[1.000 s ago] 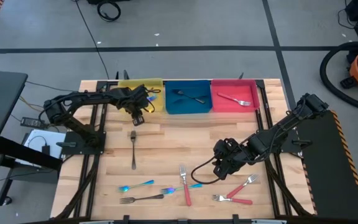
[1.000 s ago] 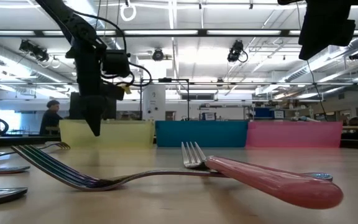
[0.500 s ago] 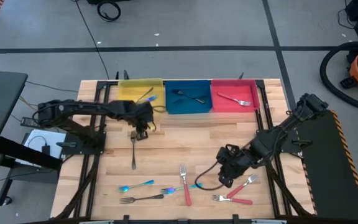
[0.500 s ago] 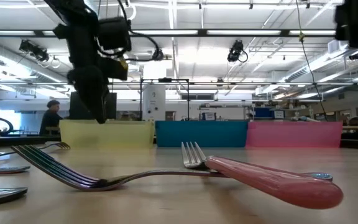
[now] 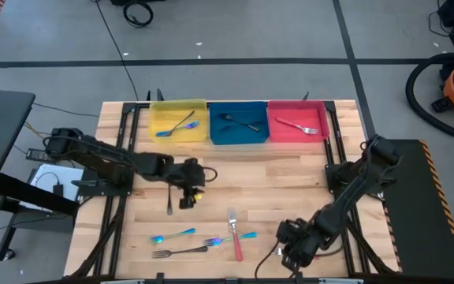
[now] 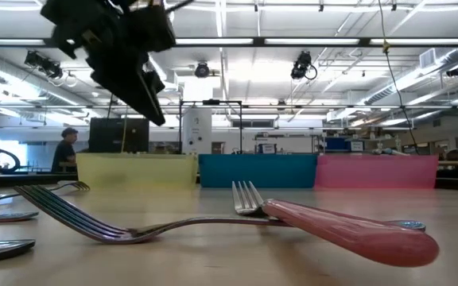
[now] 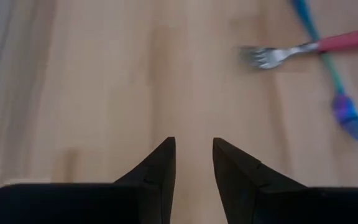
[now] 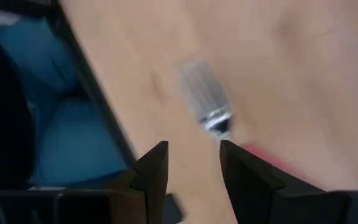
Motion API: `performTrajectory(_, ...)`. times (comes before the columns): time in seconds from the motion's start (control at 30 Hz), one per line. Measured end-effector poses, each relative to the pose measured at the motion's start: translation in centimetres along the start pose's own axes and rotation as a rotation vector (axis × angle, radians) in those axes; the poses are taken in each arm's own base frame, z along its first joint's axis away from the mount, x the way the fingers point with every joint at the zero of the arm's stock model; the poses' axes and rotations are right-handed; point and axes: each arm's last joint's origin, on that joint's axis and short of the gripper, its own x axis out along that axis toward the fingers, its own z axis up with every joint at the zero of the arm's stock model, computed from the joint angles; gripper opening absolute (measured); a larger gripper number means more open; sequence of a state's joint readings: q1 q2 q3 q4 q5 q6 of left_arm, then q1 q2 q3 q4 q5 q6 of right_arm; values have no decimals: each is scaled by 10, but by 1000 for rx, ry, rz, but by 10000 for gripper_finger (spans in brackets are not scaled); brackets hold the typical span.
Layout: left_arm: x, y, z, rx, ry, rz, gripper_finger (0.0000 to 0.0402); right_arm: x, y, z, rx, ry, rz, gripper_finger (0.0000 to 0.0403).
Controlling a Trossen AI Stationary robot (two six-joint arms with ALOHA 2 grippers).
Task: Sort silverware by color (type)
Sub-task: Put the pink fork into the pink bin
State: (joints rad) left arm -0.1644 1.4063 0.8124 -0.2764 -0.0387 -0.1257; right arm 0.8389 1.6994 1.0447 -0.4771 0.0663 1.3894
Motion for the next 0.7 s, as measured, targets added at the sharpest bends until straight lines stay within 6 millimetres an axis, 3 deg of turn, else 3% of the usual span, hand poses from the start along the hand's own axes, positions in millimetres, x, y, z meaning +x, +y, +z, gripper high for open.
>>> performTrajectory(0.27,-1,-20,-1,-37,-14,-49,107,24,7,-17,6,45,38,153)
performTrajectory(0.7,-2,-29,-1,-102,-28,-75,107,13,-8,-42,-15,46,-145,142)
